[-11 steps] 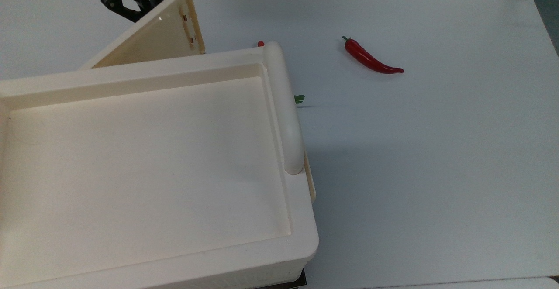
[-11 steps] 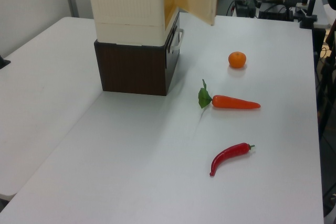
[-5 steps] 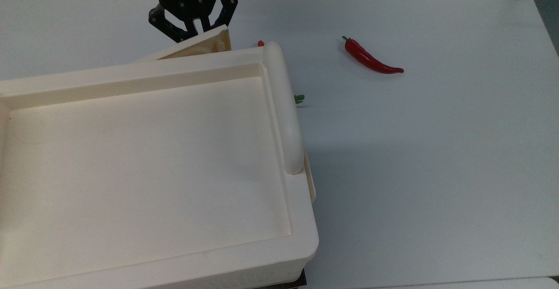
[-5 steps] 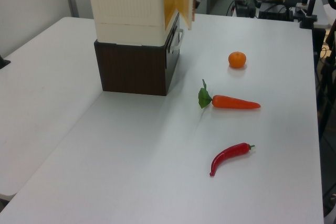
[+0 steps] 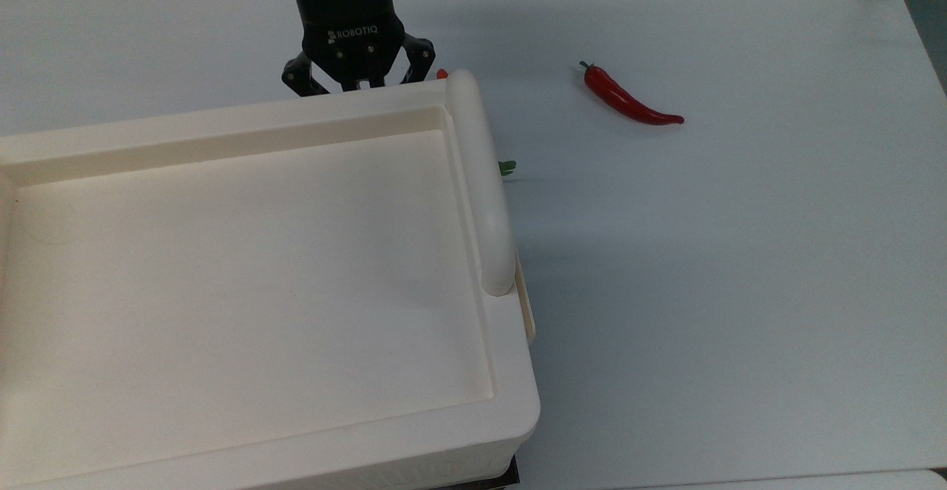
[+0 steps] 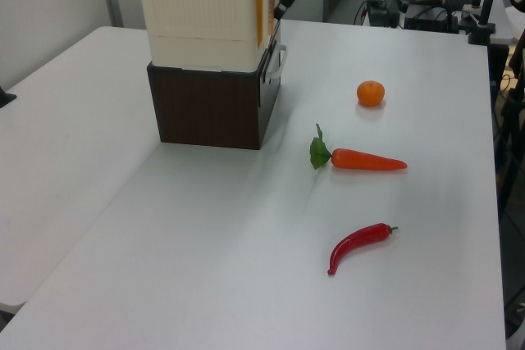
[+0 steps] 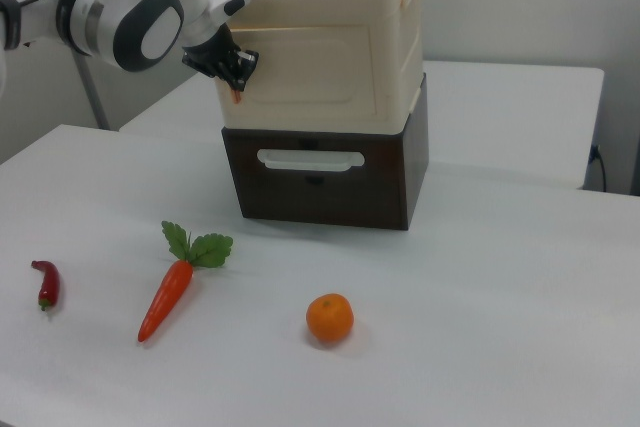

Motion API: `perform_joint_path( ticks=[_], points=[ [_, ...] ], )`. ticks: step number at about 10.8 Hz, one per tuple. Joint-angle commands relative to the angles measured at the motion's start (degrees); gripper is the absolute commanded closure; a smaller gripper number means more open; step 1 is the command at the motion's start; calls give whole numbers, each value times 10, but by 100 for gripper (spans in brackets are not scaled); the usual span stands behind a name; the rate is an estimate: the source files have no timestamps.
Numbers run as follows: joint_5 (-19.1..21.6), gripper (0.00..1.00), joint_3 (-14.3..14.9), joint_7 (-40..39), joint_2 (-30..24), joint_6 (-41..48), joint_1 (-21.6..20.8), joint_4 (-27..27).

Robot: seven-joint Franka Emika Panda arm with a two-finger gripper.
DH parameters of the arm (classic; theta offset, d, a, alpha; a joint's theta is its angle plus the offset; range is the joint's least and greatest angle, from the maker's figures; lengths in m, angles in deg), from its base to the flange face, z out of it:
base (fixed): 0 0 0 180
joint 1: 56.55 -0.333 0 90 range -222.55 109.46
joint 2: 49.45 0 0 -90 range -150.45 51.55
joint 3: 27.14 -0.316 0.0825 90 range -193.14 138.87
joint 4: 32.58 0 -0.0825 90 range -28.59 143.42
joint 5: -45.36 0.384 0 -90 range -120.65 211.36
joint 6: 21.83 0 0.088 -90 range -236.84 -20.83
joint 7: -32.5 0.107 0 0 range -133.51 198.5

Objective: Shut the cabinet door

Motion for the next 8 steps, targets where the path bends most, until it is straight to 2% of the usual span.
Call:
perform_joint_path(
  ticks=[1, 4, 6, 8],
  points=[
    [-11, 87, 3, 22, 19, -51, -13, -10],
    [-33, 86, 4, 21, 21, -66, -13, -10],
    [-63, 85, 3, 19, 9, -44, -12, 3],
    [-67, 85, 2, 15, -4, 69, -6, 8]
  ],
)
